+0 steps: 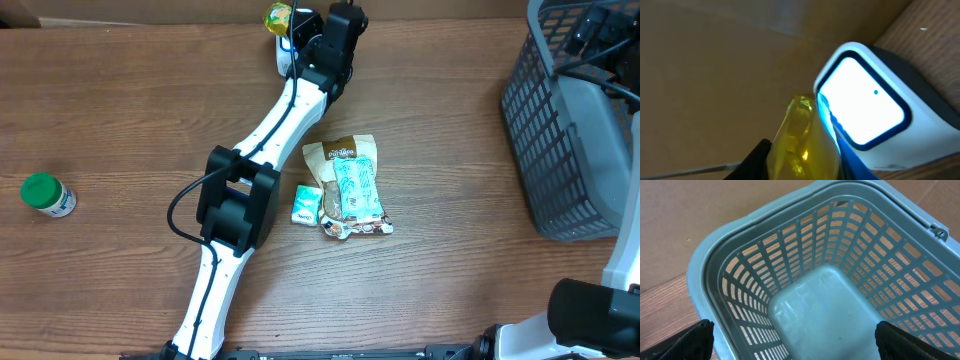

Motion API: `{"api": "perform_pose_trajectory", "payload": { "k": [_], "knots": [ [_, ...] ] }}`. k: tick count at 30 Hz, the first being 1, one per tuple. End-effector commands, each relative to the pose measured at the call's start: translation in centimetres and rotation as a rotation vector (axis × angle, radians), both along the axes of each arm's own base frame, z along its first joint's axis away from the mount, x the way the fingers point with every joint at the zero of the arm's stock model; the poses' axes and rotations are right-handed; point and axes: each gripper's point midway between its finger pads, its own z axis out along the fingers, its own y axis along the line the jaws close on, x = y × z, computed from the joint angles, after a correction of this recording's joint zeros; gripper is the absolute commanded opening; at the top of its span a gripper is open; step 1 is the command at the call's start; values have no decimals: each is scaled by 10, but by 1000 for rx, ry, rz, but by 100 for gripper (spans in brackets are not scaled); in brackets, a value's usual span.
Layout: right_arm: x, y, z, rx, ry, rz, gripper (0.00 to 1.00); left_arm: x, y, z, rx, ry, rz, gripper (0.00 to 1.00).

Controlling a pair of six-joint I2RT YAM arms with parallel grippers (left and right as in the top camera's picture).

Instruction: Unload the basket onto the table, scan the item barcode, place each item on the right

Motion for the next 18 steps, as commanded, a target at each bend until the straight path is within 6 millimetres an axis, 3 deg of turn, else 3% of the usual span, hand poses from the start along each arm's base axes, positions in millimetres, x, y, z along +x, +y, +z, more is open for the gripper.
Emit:
{"api": "perform_pose_trajectory", "payload": {
  "k": [1,9,18],
  "knots": [
    [-2,-1,12,-12,-30,-10,100,-1,-6,-8,-17,-3,-1,7],
    [-2,-1,12,-12,-30,-10,100,8,-2,33,-41,-161,46,6],
    [-2,-1,12,-12,-30,-10,100,0,16,90,-129,-286,151,7]
  ]
}}
